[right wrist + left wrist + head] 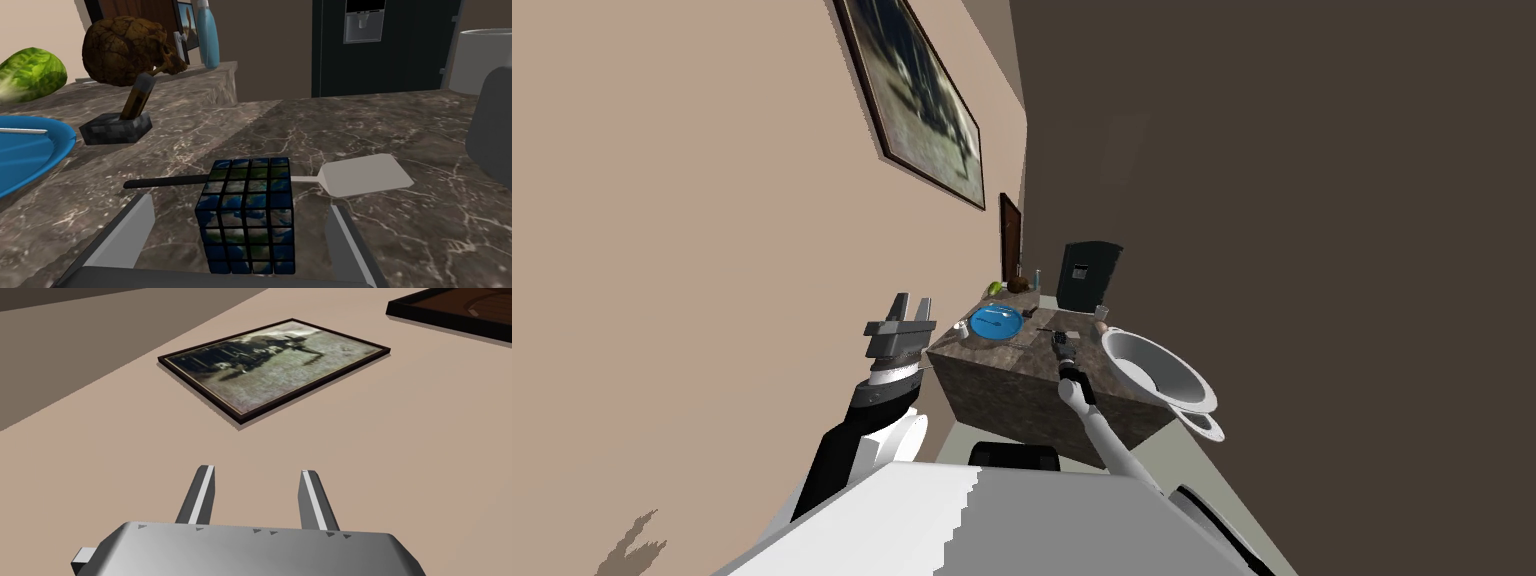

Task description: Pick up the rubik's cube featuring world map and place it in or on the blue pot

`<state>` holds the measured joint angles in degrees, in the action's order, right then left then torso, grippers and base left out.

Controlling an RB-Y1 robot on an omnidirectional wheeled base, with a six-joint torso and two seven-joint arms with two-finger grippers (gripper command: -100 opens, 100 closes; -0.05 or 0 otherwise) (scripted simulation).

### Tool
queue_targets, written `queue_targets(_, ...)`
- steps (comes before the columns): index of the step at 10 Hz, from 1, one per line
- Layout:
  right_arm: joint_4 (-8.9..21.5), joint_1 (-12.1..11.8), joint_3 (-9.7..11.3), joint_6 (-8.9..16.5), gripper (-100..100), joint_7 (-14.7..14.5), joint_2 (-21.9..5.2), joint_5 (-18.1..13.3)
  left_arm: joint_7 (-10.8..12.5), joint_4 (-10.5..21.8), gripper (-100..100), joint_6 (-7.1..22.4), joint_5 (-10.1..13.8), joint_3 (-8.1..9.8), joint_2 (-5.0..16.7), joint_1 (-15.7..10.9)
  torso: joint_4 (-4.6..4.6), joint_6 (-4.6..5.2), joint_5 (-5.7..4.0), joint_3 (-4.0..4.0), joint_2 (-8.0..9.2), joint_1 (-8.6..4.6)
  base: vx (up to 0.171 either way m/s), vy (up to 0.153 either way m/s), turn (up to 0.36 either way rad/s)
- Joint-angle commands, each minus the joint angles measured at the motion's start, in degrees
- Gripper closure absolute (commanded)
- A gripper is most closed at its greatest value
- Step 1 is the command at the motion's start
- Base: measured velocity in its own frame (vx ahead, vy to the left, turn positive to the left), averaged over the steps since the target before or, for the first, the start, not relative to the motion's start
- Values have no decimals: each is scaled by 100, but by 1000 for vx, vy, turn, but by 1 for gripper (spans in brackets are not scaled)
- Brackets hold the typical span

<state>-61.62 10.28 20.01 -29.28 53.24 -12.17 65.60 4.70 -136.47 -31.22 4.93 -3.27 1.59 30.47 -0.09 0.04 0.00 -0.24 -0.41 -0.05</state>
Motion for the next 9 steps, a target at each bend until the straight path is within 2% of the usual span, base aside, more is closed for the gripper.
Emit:
queue_targets(1,0,0,0,0,-100,0,0,0,0,0,0,0,0,0,0,0,0,0,0,0,0,0,47,-8,10)
queue_targets(2,14,3,4,-3,0,15,-2,5,0,0,0,0,0,0,0,0,3,1,0,9,17,2,9,-1,-1)
queue_targets(3,250,149,-142,-57,-100,82,-62,45,0,0,0,0,0,0,0,-1,6,1,1,17,31,5,-38,-6,242)
queue_targets(8,964,584,-578,-221,-100,287,-242,169,0,1,0,1,0,0,0,-2,16,0,-1,41,71,-3,-72,-18,260)
queue_targets(9,1202,729,-723,-276,-100,356,-302,211,0,1,0,1,0,0,0,-2,15,0,0,38,66,2,-71,0,294)
